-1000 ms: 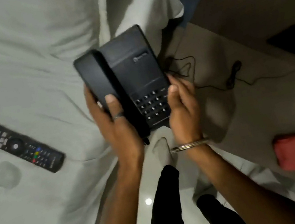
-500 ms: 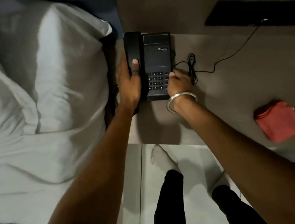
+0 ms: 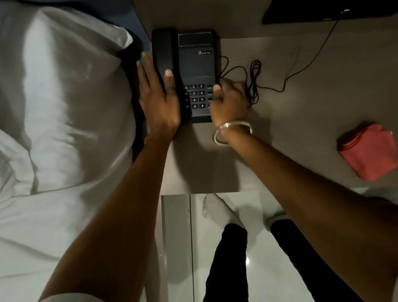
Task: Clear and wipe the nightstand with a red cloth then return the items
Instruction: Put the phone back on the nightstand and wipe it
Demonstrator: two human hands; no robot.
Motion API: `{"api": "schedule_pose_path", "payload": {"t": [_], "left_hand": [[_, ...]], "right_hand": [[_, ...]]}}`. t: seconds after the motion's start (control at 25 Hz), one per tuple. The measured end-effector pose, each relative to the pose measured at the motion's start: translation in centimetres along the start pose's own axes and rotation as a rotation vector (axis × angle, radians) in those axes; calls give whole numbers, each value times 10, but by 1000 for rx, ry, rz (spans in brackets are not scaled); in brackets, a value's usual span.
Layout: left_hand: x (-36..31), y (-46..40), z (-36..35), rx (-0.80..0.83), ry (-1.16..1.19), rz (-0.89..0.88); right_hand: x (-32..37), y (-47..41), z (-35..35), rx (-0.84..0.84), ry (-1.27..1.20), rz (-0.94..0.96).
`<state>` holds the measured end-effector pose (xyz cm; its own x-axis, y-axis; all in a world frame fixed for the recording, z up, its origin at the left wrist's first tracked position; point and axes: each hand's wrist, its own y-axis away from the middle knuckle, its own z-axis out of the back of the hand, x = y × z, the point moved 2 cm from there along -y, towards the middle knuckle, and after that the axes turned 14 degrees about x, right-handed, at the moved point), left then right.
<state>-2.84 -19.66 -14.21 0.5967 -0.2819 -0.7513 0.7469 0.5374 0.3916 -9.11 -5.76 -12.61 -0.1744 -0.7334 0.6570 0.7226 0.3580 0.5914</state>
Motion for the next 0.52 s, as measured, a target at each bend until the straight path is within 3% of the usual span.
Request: {"api": "schedule_pose_path", "payload": {"t": [0.12,0.2,0.44,0.52], "left_hand": [[4,43,-22,-60,-337,-5],[13,76,-46,-46,-502,-21],[33,120,-110,-6,-614,84],[30,117,-118,-20,-626,77]], "right_hand": [[-35,39,11,-125,368,177],[-76,60,32,-165,589,190],[-214,85,129,-221,810,-115],[-238,85,147,-281,724,-294]]}}
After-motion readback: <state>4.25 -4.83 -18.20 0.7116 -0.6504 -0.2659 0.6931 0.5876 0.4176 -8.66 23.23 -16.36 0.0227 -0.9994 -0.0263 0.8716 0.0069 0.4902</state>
